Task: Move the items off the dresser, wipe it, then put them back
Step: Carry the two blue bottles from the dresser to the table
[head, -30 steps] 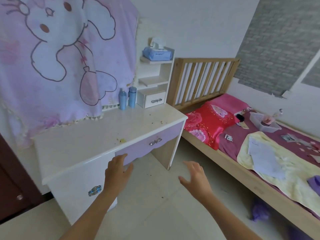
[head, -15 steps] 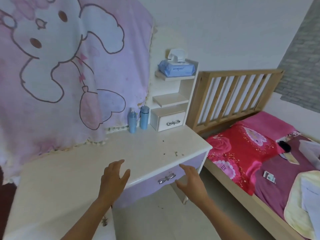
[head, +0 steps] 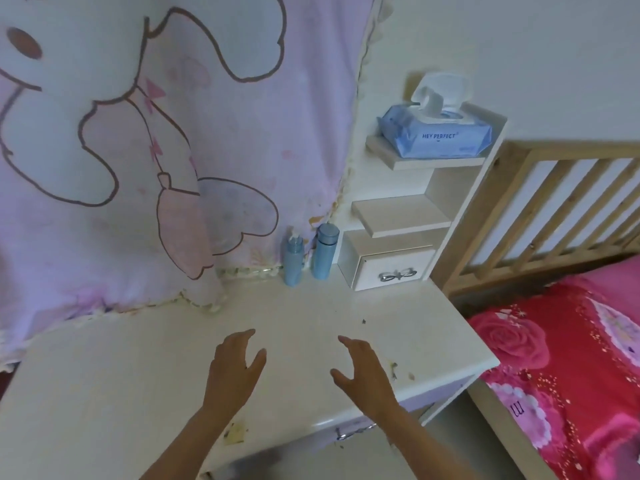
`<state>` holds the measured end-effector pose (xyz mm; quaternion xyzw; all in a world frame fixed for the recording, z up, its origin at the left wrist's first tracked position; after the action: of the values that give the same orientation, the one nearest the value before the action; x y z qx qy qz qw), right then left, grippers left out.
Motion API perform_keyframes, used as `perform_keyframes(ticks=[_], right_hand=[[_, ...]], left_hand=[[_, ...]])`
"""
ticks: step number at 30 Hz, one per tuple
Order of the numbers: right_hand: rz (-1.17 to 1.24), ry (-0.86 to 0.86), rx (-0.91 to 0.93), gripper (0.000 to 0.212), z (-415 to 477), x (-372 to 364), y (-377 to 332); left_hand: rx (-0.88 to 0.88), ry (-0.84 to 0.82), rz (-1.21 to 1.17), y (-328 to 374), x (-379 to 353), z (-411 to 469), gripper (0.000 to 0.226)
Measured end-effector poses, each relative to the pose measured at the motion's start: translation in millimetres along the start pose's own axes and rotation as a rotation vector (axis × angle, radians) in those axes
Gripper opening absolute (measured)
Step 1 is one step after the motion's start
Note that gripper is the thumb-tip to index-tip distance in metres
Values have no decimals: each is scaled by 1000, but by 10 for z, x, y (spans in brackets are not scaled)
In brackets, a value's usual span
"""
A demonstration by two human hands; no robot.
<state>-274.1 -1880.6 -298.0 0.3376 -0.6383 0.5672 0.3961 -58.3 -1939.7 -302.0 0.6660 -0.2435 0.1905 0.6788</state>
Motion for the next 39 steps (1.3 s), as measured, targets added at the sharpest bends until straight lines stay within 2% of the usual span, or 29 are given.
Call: perform_keyframes(ticks=[9,14,22,25,28,34,39], right_hand=[[20,73,-50,58,1057,260,31],[47,16,-99,61,1272,119,302],[164,64,42,63,2125,330,297],[227,101,88,64,2481,430,268],[247,44,119,64,2740,364,249],[323,40,170,66,2956,285,251],[389,50,169,62,3019,272,260]], left_hand=[[-23,-25,-67,272,-324,1236,50],[5,-73,-62,357,-661,1499,56],[136,126,-144,436,-732,2013,56],[191,202,-156,468,-754,2140,48],[250,255,-143,509,-788,2210,37],[283,320,-147,436,-875,2248,57],[337,343,-201,441,-911,2271,53]])
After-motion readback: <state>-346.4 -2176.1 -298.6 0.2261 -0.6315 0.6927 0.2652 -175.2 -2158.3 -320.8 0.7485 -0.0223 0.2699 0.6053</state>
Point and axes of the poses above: each hand's wrist, its own z-axis towards the middle knuckle, its own x-axis out of the back of the hand, y = z × x, the point moved 10 cm from there along z, towards the middle knuckle, and after that the axes turned 7 degrees about -z, right-handed, at the moved point
